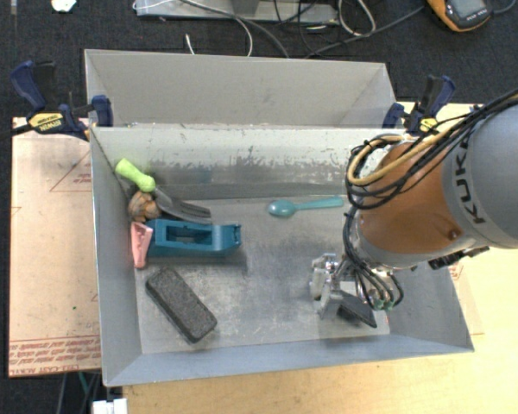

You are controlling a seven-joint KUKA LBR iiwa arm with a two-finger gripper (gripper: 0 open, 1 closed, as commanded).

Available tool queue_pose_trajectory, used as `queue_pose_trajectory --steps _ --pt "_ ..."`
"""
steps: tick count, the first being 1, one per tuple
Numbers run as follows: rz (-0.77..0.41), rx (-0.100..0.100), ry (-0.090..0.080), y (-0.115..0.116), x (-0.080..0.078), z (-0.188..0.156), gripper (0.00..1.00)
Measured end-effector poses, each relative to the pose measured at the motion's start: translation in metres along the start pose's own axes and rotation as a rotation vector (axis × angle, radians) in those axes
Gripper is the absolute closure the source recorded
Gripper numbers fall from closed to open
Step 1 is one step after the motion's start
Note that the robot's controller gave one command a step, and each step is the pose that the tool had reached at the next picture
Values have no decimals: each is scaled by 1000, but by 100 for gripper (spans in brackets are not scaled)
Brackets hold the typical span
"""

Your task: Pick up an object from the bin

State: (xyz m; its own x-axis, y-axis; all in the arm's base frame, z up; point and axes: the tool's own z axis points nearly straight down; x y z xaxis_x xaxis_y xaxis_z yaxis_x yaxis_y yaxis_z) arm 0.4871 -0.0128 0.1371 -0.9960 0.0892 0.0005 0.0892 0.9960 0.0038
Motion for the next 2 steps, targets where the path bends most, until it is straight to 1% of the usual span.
queue_pose_trajectory --steps 1,2 --pt "-41 0 -1 30 1 -2 100" --pt "-93 0 0 -8 -8 -63 100"
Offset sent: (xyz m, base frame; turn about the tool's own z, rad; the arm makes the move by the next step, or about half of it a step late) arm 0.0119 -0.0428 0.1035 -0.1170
